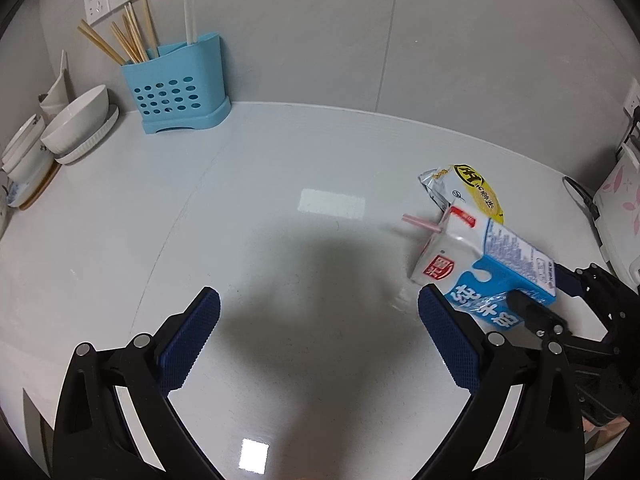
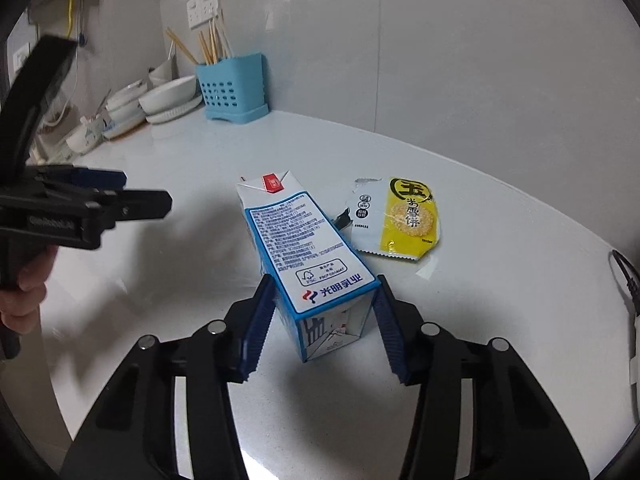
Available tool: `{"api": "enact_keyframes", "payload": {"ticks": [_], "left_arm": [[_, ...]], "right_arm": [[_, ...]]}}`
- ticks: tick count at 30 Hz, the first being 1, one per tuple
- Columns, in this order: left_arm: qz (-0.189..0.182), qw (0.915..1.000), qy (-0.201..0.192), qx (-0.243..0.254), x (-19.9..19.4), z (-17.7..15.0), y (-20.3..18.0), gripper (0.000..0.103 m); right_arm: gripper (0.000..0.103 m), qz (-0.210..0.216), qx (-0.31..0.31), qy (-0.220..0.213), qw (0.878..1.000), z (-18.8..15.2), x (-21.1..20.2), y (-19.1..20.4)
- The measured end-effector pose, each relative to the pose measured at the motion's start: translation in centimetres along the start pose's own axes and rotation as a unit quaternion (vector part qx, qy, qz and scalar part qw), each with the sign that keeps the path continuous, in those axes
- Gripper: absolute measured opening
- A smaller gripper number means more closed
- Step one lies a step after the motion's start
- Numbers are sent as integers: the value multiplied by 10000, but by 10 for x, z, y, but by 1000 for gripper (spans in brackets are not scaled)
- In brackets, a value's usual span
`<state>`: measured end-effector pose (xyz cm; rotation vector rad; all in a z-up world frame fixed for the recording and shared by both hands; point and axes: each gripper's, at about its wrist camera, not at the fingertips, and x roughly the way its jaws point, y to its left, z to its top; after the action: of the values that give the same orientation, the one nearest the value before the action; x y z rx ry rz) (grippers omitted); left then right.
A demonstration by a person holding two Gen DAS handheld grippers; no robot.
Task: Collect trash
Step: 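Grasp the yellow snack packet with the left tool while the right tool holds the milk carton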
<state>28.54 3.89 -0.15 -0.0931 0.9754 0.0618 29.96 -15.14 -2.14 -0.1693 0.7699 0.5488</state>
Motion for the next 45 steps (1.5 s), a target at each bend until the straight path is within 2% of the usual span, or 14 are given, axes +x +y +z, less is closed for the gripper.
{"api": "enact_keyframes", "payload": {"ticks": [3, 6, 8, 9, 10, 13, 15, 19, 25, 35, 39, 42, 44, 45], "left_arm": [[12, 10000, -52, -13, 2, -1, -4, 97], [36, 9999, -125, -6, 5, -1, -12, 97], [37, 9999, -130, 31, 11, 2, -21, 97], [54, 9999, -132, 43, 14, 4, -25, 97], [90, 9998, -157, 39, 17, 7, -30, 97], [133, 9998, -154, 80, 29, 17, -47, 97], [17, 10000, -74, 45, 42, 27, -59, 97], [-126, 9999, -15, -113, 63, 49, -86, 97], [-157, 9998, 121, 94, 92, 69, -134, 97], [-225, 9993, 293, 86, 132, 84, -159, 97], [-157, 9985, 521, 94, 148, 82, -160, 97], [-5, 9987, 492, 115, 150, 79, -157, 89], [98, 9988, 453, 158, 147, 78, -156, 69], [61, 9987, 471, 162, 145, 77, -155, 66]], "right_arm": [[47, 179, 667, -429, 9967, -3, -24, -23], [47, 78, 1232, -954, 9878, -8, -45, -48], [47, -253, 1564, -1247, 9795, -13, -51, -64], [47, -242, 1648, -1325, 9771, -15, -51, -71], [47, -245, 1705, -1315, 9762, -16, -49, -77], [47, -779, 1661, -1419, 9727, -18, -50, -82], [47, -1010, 1748, -1593, 9664, -21, -55, -89], [47, -1379, 2038, -1693, 9543, -27, -61, -104], [47, -1824, 2071, -1585, 9480, -36, -60, -112], [47, -1943, 2157, -1474, 9455, -43, -58, -122], [47, -1973, 2225, -1454, 9436, -42, -55, -123], [47, -1966, 2262, -1463, 9427, -41, -56, -123], [46, -1949, 2286, -1457, 9426, -41, -56, -124], [46, -1957, 2292, -1457, 9423, -40, -57, -124]]}}
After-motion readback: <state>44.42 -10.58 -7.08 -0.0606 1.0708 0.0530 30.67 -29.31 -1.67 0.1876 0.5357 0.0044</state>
